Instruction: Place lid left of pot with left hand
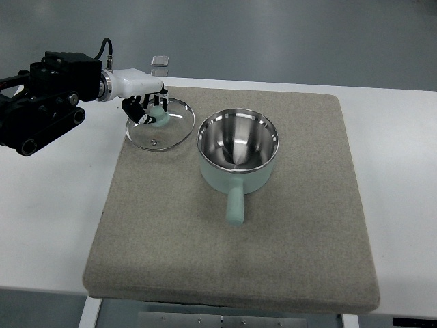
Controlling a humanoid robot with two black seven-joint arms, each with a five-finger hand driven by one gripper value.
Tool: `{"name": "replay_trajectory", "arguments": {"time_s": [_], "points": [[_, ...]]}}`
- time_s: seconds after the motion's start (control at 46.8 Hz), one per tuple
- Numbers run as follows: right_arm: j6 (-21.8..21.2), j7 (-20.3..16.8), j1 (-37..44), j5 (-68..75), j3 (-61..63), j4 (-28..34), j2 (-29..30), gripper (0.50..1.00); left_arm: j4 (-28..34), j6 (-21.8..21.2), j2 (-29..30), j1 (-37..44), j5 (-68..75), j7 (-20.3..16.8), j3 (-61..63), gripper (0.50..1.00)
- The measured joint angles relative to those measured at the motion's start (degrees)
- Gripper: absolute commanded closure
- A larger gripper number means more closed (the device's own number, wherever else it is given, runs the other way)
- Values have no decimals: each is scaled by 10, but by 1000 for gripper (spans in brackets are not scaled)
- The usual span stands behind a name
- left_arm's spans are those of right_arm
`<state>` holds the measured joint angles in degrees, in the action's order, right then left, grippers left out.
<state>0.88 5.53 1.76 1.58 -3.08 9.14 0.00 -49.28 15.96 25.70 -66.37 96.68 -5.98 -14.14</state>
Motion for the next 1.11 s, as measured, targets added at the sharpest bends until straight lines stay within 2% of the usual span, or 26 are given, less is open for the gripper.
{"name": "replay_trajectory", "arguments": {"time_s": [0.171,0.192,0.256,0.342,0.384,0.449,0.555,0.705,0.961,1.111], "points": [[0,0,0,0,0,0,0,576,5,-1,-4,3,0,0,0,1000],[0,0,0,0,0,0,0,576,5,-1,-4,3,0,0,0,980],[0,0,0,0,0,0,0,576,5,-2,-4,3,-2,0,0,849],[0,0,0,0,0,0,0,576,4,-3,-4,3,-9,0,-1,609],[0,0,0,0,0,0,0,576,3,-4,-4,3,-11,0,-1,545],[0,0,0,0,0,0,0,576,1,-11,-3,3,-14,0,-3,508],[0,0,0,0,0,0,0,576,4,-27,-3,4,-39,0,-4,506],[0,0,0,0,0,0,0,576,14,-30,-3,6,-144,0,-5,506],[0,0,0,0,0,0,0,576,56,-32,-5,5,-431,0,-10,506],[0,0,0,0,0,0,0,576,86,-39,-26,20,-592,0,-10,506]]}}
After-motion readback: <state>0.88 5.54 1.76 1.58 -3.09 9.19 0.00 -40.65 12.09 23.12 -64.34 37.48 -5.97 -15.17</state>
